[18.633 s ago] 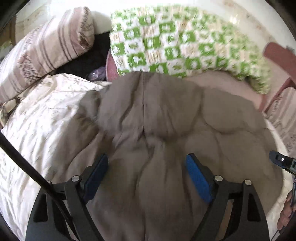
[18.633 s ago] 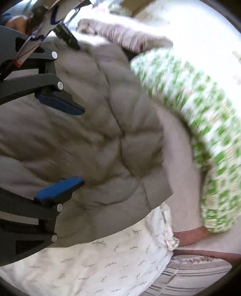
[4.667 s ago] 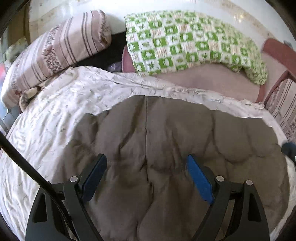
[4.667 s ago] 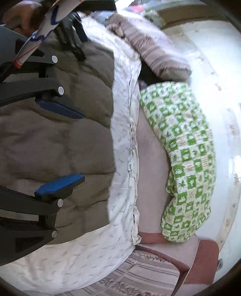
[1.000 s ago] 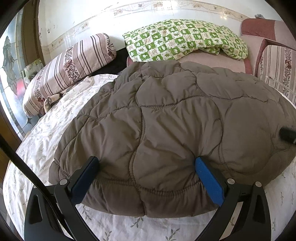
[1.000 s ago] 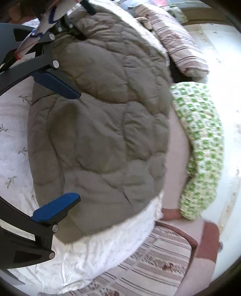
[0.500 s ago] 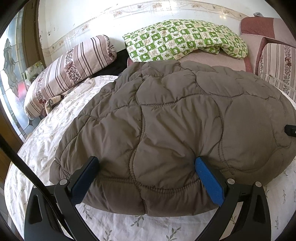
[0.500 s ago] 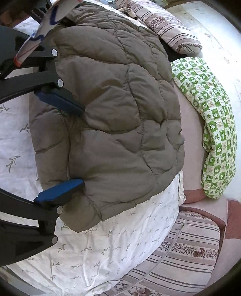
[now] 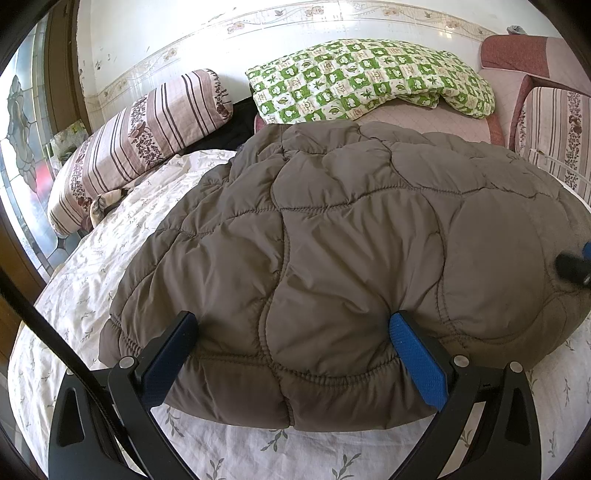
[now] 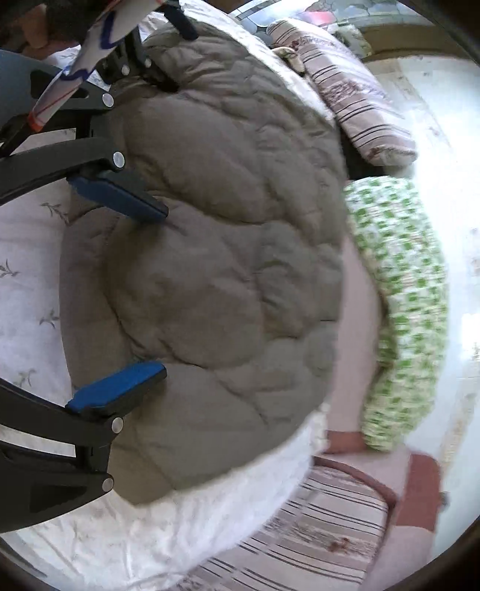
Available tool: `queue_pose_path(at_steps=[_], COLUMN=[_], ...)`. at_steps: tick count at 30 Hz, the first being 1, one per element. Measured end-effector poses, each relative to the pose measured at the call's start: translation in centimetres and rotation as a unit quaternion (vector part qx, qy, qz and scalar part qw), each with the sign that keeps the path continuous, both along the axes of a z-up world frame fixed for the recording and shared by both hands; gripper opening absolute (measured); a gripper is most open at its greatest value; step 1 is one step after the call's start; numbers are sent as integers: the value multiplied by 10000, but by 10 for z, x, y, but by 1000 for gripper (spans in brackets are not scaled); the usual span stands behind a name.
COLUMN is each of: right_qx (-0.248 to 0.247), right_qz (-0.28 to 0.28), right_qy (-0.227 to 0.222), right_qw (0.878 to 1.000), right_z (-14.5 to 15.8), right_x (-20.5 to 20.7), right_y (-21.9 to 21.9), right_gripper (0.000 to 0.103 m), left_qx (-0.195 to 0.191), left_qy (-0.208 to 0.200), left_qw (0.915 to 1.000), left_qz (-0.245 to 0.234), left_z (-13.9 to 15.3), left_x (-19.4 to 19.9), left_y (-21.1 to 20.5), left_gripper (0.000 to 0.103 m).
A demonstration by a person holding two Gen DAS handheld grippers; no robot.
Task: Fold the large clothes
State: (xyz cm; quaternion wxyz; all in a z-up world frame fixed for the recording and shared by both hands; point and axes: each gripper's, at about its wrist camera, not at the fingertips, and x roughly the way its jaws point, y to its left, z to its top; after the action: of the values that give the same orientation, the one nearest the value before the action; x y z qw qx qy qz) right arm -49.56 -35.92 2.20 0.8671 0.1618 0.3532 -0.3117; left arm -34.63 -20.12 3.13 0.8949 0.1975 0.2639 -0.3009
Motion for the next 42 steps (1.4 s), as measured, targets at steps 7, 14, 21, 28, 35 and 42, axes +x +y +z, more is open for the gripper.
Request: queue_pose_path(at_steps=[7,14,21,28,35,42], right_qx=[-30,-346,-606,-1117,-1067,-1137], right_qz=[52,-339,-33,157,272,407], right_qy=[-288,-715,-1202,-1877,-1942,-1870], right_qw=[9996,9963,9909,9757,9748,9749], right_z=[10,49,108,195,209,200], right_x=[-9,-55,-112,-160,-184,-180], right_y=[4,31,93,151,187,212], right_gripper=[84,84,88,102,103,103], left_qx=[-31,-403,-1071,-1508,-2141,-1947], left_qy=[17,-129,-153,-753,-934,-1262], left_qw=[10000,9991,9941,9856,9713,9688], left_qz=[11,57,-55,111,441,874], left_z=[2,37,110,205,236,231], left_x=[-2,-25,-74,-130,-175,-189], left_y=[0,26,85,141,202,214], left_gripper=[103,103,103,103,103,103])
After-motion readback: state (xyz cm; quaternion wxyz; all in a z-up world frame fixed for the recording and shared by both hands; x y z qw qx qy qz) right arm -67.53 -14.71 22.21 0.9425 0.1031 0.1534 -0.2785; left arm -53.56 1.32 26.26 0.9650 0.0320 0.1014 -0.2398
